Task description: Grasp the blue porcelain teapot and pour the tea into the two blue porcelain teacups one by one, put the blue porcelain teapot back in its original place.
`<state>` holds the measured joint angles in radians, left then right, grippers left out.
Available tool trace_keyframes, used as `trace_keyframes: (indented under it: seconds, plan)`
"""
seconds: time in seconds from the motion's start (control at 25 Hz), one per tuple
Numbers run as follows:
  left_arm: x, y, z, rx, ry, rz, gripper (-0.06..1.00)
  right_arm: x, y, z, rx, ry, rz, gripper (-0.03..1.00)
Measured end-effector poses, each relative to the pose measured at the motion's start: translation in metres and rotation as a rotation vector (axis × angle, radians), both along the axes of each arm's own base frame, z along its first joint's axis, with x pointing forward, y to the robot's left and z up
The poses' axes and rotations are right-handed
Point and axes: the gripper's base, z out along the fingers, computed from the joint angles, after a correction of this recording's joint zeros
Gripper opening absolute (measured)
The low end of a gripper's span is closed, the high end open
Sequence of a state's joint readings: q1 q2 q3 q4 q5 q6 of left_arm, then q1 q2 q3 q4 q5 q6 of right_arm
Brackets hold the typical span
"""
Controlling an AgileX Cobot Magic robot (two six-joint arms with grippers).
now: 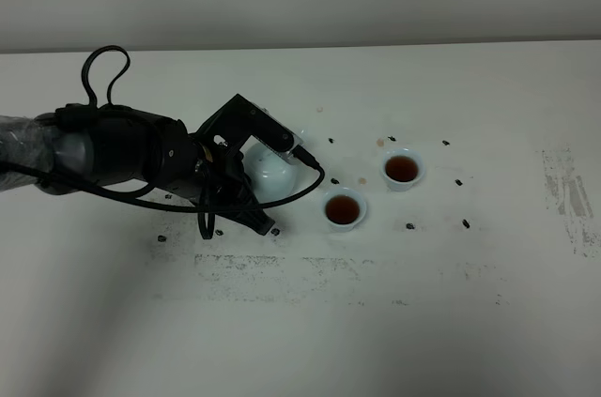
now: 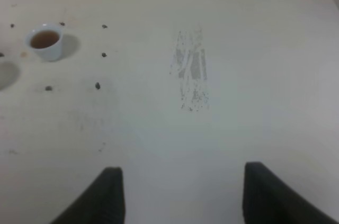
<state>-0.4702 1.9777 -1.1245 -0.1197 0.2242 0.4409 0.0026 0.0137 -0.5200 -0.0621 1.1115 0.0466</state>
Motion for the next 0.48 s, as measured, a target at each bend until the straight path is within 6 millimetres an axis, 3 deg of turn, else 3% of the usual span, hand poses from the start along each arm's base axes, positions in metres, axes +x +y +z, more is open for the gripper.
trace_keyframes:
  seconds: [0.48]
  plan:
    - [0.0000, 0.0000, -0.0026, 0.004, 0.007, -0.001, 0.04, 0.0000, 0.0000, 0.0000, 0.000, 0.000, 0.000, 0.47]
